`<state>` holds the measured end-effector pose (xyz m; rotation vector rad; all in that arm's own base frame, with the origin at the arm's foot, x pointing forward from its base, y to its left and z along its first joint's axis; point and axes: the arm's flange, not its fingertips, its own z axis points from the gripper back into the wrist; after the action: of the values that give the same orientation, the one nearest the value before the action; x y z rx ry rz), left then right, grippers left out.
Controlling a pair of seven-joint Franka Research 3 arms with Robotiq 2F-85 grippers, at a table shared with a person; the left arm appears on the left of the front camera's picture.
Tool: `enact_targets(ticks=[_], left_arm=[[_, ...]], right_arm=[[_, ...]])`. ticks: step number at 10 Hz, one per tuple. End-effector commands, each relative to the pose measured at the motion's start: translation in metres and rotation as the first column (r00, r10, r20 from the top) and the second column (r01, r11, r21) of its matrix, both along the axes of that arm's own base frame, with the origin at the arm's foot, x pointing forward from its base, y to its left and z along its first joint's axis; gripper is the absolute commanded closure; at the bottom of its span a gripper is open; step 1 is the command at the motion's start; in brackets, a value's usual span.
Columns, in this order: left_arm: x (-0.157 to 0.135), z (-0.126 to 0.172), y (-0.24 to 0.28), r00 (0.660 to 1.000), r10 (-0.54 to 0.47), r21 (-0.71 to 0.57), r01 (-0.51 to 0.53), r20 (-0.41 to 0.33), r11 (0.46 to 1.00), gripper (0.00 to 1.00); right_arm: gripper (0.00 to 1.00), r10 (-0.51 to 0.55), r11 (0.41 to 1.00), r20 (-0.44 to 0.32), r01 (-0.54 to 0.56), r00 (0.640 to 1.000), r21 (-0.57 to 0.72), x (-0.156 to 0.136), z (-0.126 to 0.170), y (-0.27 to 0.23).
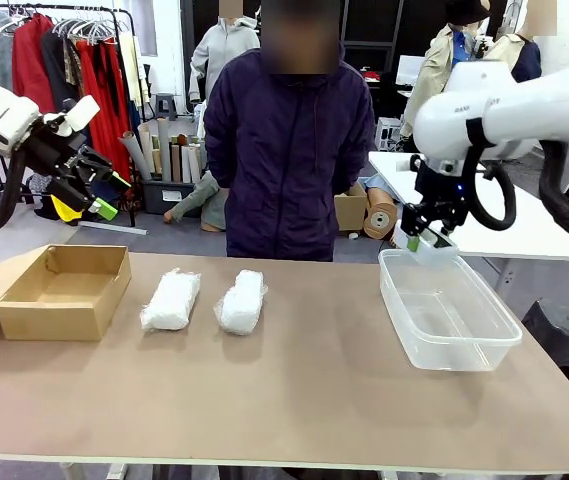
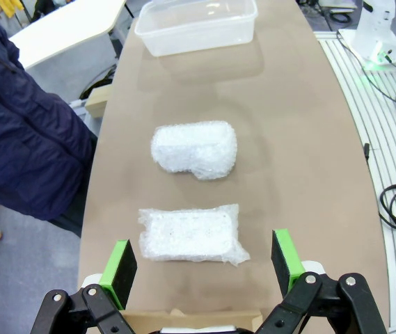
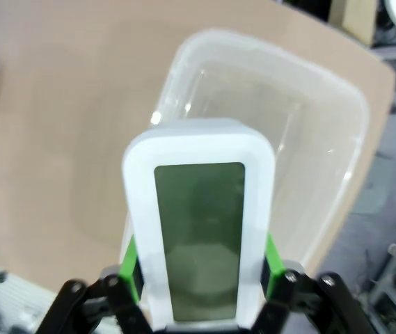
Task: Separate and place wrapped and unwrapped clocks.
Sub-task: If the picked Digital clock is wrapped, place it in the Package Box ; if not, place it in the Organizing box.
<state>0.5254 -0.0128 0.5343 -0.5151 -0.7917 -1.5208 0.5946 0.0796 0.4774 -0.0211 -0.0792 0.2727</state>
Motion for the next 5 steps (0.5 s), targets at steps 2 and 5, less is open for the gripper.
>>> enact_targets(ticks=[2, 5], left_arm=[[0.0, 0.002, 0.0, 1.0, 0.0, -0.004, 0.0, 0.005, 1.0, 0.0], [0.0, 0.002, 0.0, 1.0, 0.0, -0.004, 0.0, 0.005, 1.0, 0.0]], right_arm=[[1.0, -0.015, 0.999, 0.014, 0.016, 1.0, -0.028, -0.007, -0.028, -0.023], [1.0, -0.08, 0.997, -0.011, 0.08, 0.997, -0.02, -0.004, -0.042, -0.044]])
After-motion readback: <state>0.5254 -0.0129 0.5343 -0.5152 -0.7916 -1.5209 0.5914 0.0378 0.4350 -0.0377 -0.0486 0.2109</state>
